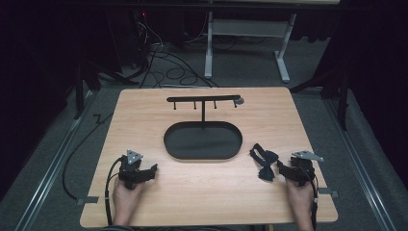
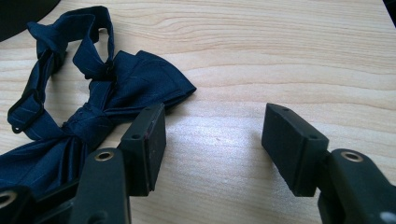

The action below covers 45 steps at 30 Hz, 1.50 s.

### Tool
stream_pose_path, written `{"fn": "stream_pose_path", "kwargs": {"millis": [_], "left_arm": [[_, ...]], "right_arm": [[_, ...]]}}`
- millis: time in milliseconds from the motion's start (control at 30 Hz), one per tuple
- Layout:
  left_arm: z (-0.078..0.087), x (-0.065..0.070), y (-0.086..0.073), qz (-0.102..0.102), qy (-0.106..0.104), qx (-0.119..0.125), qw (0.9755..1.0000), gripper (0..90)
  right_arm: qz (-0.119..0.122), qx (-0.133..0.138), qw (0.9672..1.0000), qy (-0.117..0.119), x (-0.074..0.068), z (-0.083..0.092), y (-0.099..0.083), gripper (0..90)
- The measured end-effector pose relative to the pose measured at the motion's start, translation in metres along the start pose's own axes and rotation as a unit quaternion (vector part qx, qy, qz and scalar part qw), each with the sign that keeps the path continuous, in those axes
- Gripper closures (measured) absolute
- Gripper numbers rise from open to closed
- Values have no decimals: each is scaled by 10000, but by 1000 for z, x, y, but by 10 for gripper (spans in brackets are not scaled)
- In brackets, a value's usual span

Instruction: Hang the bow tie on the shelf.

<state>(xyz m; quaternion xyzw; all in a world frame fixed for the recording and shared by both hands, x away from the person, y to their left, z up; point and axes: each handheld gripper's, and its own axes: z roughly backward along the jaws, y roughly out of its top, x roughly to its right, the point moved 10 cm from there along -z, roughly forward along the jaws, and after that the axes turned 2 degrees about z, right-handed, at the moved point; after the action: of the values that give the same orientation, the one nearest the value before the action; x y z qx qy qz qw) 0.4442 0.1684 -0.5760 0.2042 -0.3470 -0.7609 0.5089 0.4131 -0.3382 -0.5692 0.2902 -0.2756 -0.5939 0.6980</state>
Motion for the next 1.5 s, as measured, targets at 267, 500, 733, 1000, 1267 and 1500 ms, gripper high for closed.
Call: {"fn": "stream_pose_path", "kwargs": {"millis": [267, 500, 733, 1000, 1267, 1500], "left_arm": [[0, 0, 0, -2, 0, -1, 10000, 219], [0, 0, 0, -1, -1, -1, 10000, 217], [0, 0, 0, -11, -2, -11, 10000, 217], [0, 0, 0, -15, 2, -13, 10000, 217], [0, 0, 0, -14, 2, -11, 10000, 216], [0, 0, 0, -17, 4, -13, 10000, 216]], "right_arm": [[33, -22, 10000, 40, -1, 0, 0, 400], [33, -23, 10000, 40, -1, 0, 0, 400], [49, -14, 10000, 44, -1, 0, 0, 399], [95, -22, 9999, 92, -3, 0, 0, 376], [-3, 35, 9996, 285, -5, 3, 1, 427], [-12, 118, 9991, 409, -10, 10, 4, 465]]}}
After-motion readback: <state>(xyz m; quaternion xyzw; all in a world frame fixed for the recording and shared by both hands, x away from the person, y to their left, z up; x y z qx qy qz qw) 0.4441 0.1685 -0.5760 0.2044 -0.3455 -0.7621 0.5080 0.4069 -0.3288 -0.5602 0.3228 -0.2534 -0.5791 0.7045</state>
